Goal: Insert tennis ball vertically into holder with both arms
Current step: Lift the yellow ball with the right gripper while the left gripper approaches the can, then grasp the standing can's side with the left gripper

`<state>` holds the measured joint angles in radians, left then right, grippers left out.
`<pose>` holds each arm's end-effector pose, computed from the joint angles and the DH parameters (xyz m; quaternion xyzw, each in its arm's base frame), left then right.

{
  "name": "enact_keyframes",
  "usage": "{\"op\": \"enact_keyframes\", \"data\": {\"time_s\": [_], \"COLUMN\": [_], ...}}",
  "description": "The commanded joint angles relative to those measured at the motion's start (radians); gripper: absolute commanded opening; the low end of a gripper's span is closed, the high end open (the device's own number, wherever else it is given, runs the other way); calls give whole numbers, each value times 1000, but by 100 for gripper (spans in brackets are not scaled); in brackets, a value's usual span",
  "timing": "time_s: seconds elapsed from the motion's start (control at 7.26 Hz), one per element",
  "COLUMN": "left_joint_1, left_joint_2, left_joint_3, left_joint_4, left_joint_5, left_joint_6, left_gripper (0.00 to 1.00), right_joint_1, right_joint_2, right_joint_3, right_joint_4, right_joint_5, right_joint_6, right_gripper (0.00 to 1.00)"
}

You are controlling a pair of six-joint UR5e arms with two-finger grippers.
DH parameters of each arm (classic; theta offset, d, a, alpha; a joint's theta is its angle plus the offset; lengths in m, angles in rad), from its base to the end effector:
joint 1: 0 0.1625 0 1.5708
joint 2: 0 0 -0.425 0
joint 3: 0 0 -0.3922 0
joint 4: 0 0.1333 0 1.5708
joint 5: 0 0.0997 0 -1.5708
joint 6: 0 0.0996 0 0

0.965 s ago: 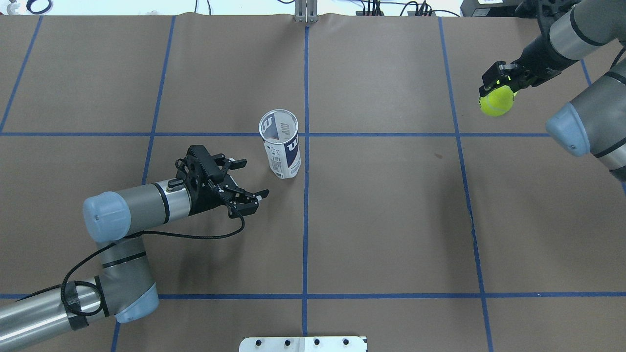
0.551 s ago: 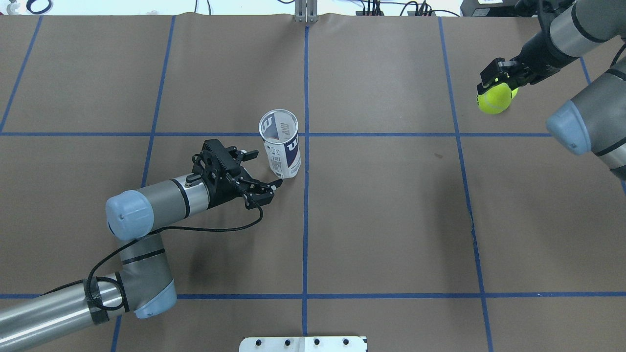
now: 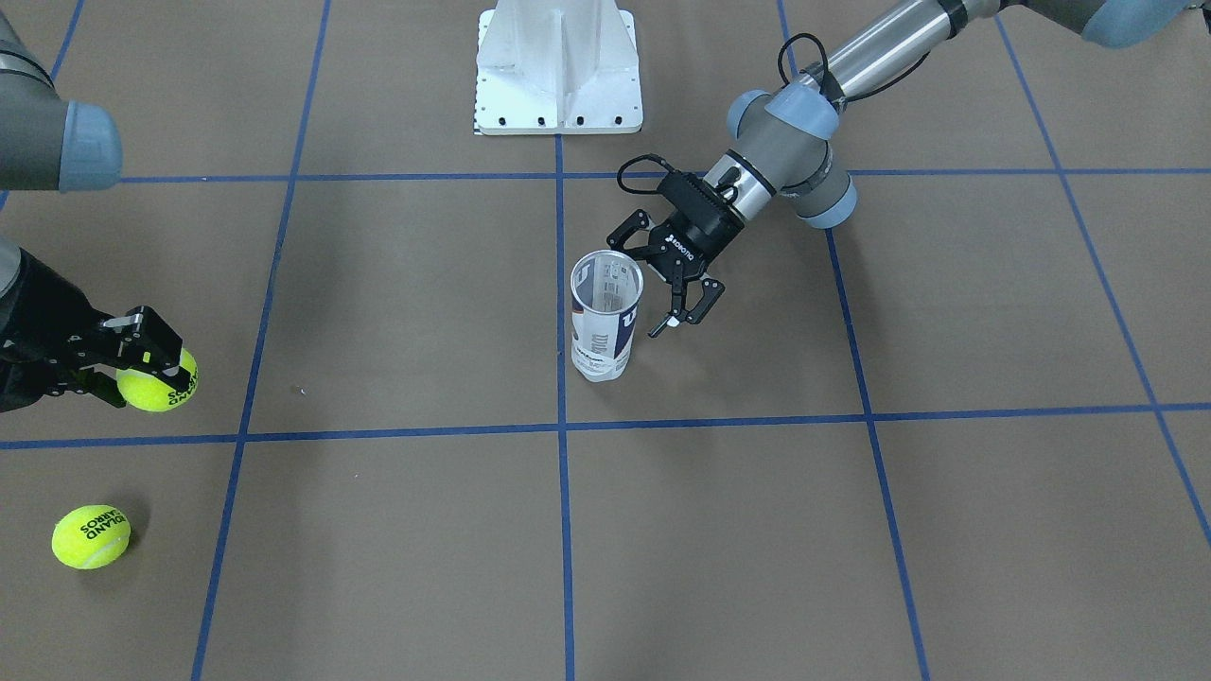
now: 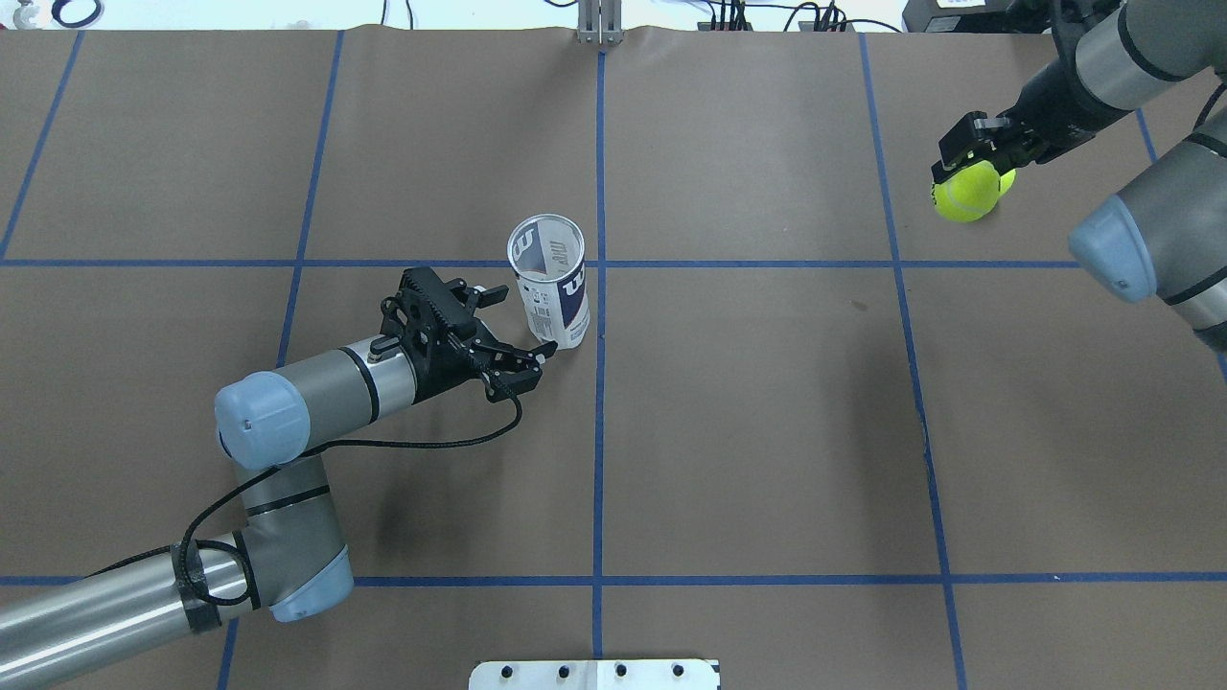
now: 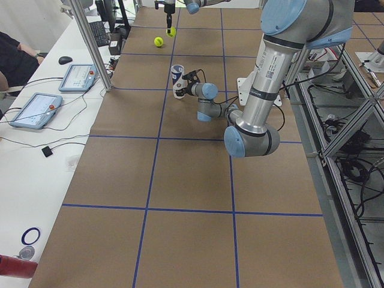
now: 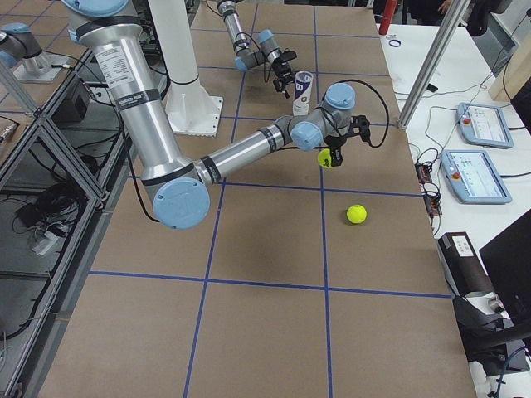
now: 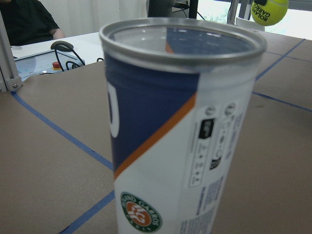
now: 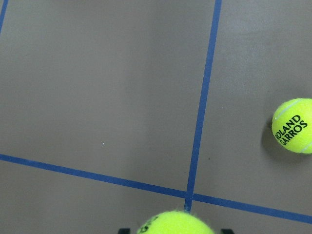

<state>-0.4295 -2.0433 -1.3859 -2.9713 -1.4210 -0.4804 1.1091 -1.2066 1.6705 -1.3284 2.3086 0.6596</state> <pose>0.5344 -0.4077 0.3191 0.5494 0.5060 0.1621 0.6449 -0.2194 -0.5898 0.3755 0.0933 -0.4581 -0.0376 0.8832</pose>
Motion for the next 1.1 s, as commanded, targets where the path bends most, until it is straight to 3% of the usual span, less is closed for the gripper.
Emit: {"op": "enact_keyframes", "data": {"time_s": [0.0, 0.96], "left_joint_1": [0, -2], "left_joint_2": [-26, -70], "left_joint_3": [31, 70], "left_joint_4": [1, 3], "left_joint_5": [1, 34], "left_joint_6": [-1, 0], "left_gripper": [99, 99], "right_joint_1": [0, 0], "right_joint_2": [7, 15], "right_joint_3": [0, -3], "right_joint_4": [0, 0], "right_joint_5": [0, 0], "right_joint_6": [0, 0], "right_gripper": [0, 0]}}
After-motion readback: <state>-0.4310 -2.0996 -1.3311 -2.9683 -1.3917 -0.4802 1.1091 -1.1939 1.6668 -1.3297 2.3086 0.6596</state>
